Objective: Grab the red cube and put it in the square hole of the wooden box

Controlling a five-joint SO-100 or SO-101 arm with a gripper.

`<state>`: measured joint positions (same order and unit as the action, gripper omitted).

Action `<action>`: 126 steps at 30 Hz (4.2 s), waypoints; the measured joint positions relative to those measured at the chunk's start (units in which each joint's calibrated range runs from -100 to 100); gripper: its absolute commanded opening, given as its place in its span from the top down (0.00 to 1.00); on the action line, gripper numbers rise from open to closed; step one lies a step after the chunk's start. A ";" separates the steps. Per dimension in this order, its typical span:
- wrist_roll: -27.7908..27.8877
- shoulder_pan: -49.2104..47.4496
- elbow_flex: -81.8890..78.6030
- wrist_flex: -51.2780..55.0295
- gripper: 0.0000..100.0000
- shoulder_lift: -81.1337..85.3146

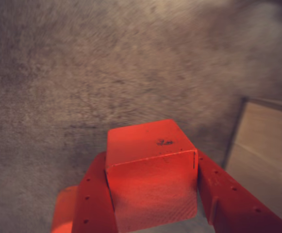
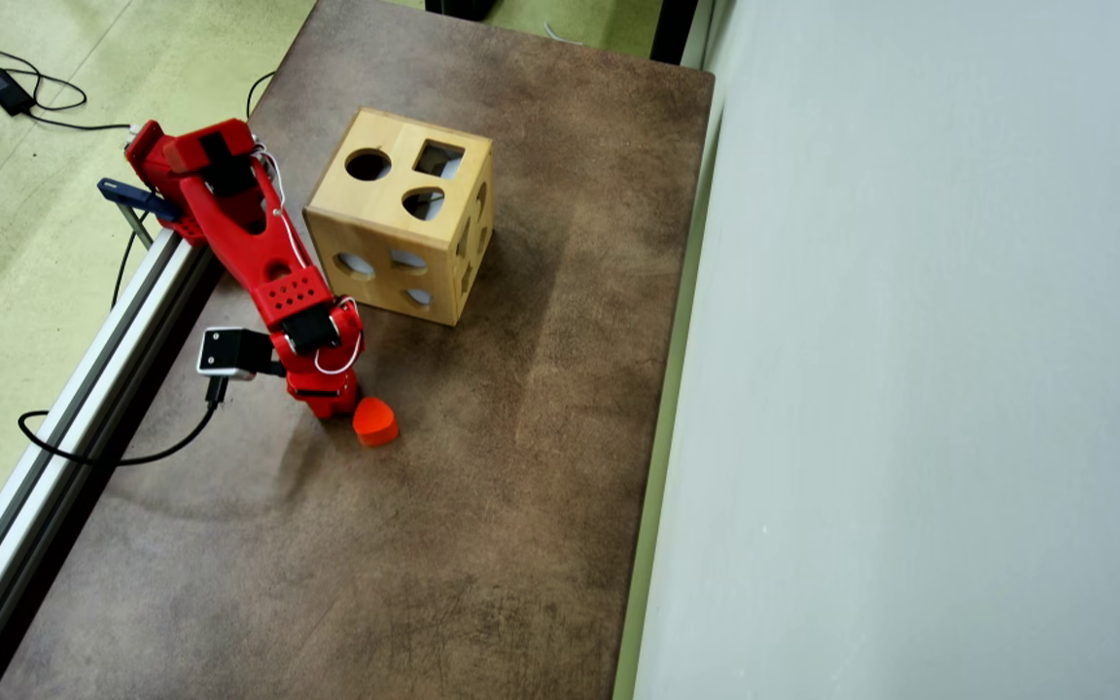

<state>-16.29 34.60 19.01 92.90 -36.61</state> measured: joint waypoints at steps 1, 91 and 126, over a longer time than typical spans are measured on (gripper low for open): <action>0.05 0.00 0.00 1.13 0.98 1.36; 13.53 -44.27 -3.70 4.84 0.98 39.15; 13.53 -44.20 -4.51 4.84 0.98 35.85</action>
<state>-2.76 -9.59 14.49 97.74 -0.76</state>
